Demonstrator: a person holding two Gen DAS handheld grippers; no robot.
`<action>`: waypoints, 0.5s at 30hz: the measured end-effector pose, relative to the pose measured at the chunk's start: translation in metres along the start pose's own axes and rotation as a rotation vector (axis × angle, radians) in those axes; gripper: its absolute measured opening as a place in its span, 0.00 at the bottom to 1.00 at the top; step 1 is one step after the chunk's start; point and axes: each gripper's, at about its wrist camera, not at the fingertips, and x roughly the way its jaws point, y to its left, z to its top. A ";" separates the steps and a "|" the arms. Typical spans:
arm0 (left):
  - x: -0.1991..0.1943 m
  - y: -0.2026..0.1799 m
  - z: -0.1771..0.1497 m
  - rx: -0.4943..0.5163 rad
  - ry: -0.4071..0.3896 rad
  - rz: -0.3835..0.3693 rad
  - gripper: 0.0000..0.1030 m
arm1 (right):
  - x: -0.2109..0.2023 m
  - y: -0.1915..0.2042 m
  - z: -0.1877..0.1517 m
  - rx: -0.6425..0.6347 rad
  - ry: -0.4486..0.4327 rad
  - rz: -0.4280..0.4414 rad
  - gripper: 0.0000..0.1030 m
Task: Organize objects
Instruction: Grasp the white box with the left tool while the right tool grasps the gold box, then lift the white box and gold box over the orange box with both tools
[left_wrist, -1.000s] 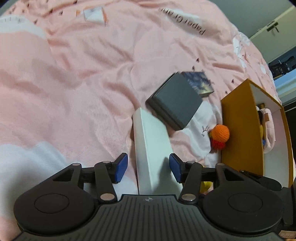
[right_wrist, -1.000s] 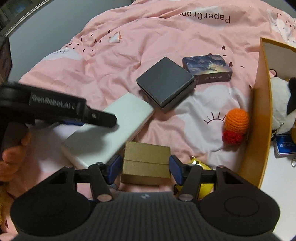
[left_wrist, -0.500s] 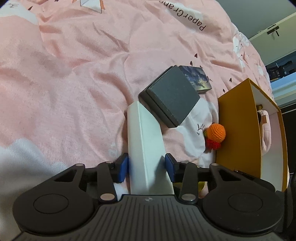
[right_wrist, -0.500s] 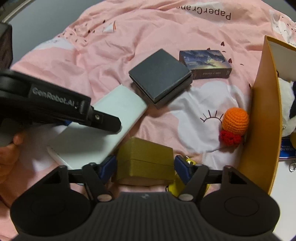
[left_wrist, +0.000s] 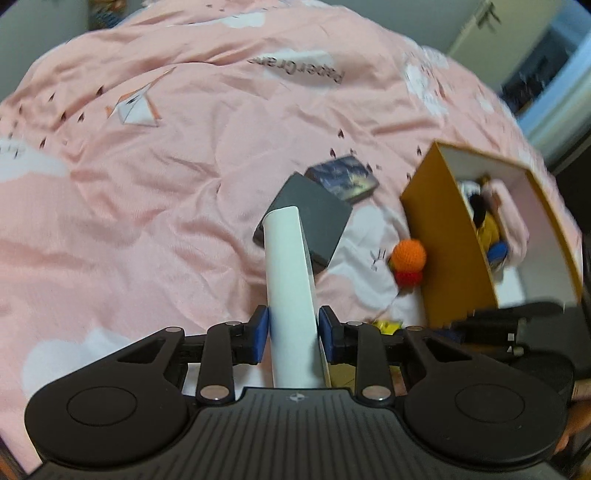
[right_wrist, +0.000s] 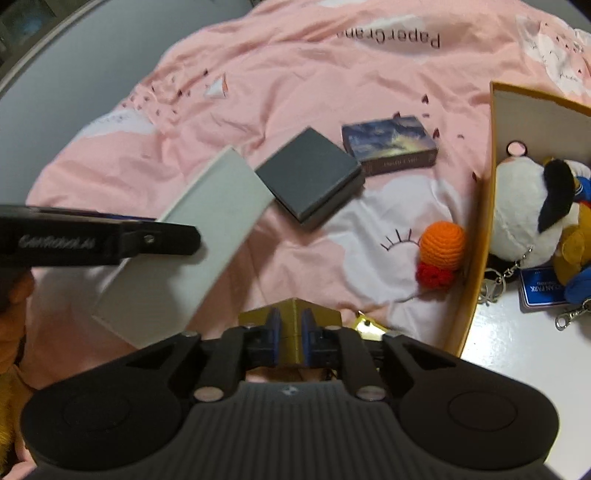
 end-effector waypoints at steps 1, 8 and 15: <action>0.000 -0.001 0.000 0.018 0.010 0.005 0.32 | 0.003 0.004 0.002 -0.023 0.017 -0.001 0.32; 0.007 0.014 -0.006 -0.029 0.028 0.002 0.33 | 0.014 0.040 0.003 -0.201 0.084 -0.036 0.55; 0.016 0.026 -0.007 -0.088 0.055 -0.018 0.33 | 0.039 0.058 -0.005 -0.353 0.105 -0.196 0.63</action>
